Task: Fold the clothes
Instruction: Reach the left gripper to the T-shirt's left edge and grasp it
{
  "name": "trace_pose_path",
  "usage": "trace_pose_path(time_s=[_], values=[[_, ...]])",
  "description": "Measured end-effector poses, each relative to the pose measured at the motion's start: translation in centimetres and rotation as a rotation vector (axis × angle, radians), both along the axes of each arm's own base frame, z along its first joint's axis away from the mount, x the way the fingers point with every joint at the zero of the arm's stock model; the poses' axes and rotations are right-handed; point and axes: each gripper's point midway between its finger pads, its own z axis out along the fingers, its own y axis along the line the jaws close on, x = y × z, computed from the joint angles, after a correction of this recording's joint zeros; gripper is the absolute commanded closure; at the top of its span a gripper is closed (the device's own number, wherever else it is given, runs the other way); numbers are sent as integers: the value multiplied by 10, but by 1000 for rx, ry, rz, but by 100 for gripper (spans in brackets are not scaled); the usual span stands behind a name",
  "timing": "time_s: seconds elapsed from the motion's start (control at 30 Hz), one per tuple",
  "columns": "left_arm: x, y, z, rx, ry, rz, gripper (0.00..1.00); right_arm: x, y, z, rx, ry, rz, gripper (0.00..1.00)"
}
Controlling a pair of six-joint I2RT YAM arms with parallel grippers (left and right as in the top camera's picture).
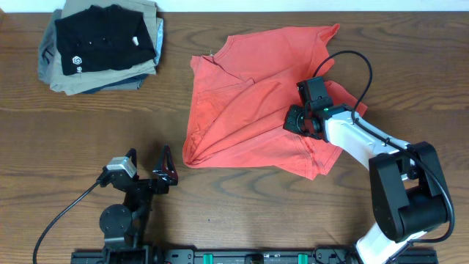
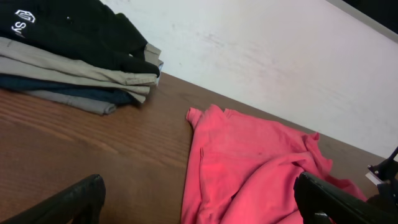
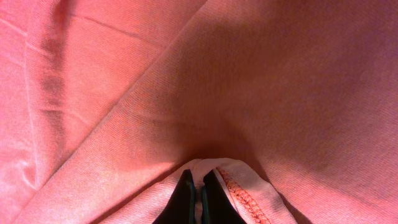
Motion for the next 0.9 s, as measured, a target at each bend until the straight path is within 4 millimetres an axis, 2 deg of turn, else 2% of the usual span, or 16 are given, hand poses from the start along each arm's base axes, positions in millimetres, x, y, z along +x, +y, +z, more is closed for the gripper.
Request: trace_pose_path(time_s=[0.47, 0.7, 0.9], values=[[0, 0, 0, -2, 0, 0, 2, 7, -2, 2, -2, -28, -14, 99], [-1, -11, 6, -136, -1, -55, 2, 8, -3, 3, -7, -34, -17, 99], [-3, -18, 7, -177, 2, -92, 2, 8, -3, 3, -7, -34, -17, 99]])
